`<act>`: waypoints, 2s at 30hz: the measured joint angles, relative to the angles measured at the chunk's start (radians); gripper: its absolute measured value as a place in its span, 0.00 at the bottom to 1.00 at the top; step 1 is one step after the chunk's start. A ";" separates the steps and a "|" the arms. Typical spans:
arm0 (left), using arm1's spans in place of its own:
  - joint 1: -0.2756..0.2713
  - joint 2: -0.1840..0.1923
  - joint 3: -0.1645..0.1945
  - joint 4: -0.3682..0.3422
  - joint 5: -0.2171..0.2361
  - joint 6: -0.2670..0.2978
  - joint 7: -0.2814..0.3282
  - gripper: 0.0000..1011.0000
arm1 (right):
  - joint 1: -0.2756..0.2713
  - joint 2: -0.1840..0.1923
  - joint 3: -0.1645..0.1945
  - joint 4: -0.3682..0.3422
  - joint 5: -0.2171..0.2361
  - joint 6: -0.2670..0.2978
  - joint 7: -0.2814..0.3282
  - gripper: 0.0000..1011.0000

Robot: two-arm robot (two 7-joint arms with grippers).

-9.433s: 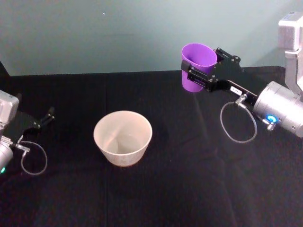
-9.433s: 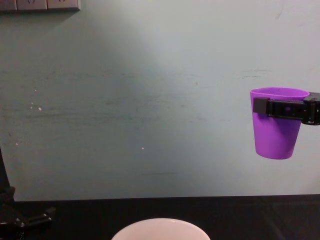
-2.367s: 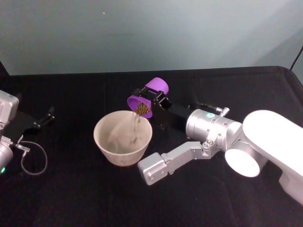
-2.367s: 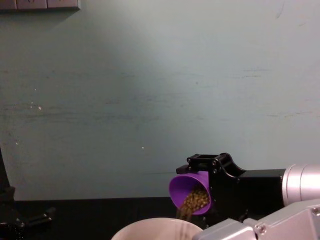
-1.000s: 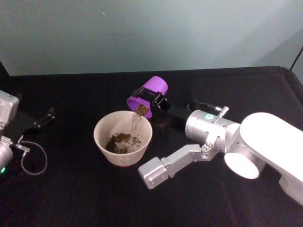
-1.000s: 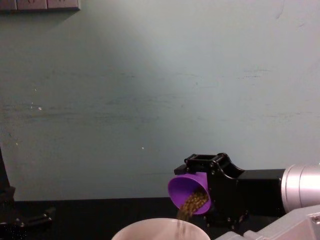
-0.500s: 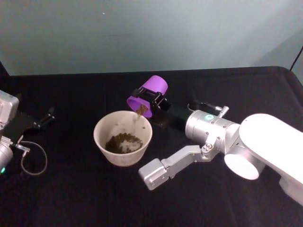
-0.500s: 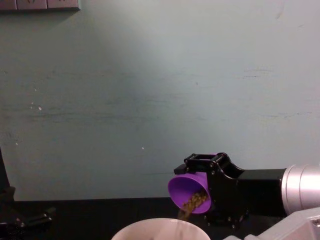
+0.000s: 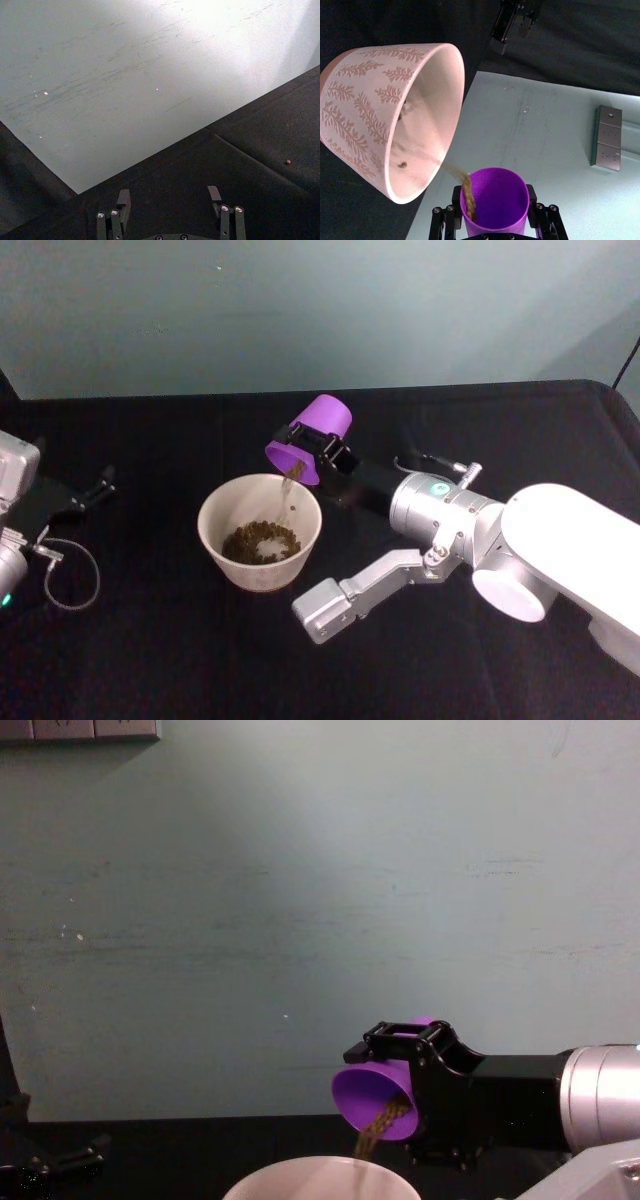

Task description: Pick up the cup and pour the mung beans from the cup into the bowl.

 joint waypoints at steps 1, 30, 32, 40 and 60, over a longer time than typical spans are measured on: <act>0.000 0.000 0.000 0.000 0.000 0.000 0.000 0.99 | 0.001 0.000 -0.001 0.000 -0.002 0.000 -0.001 0.72; 0.000 0.000 0.000 0.000 0.000 0.000 0.000 0.99 | 0.031 0.019 -0.051 0.004 -0.132 0.014 -0.082 0.72; 0.000 0.000 0.000 0.000 0.000 0.000 0.000 0.99 | 0.037 0.024 -0.062 0.003 -0.161 0.022 -0.084 0.72; 0.000 0.000 0.000 0.000 0.000 0.000 0.000 0.99 | 0.045 0.027 -0.074 -0.001 -0.179 0.042 -0.087 0.72; 0.000 0.000 0.000 0.000 0.000 0.000 0.000 0.99 | 0.014 0.023 -0.014 -0.012 -0.073 0.030 -0.092 0.72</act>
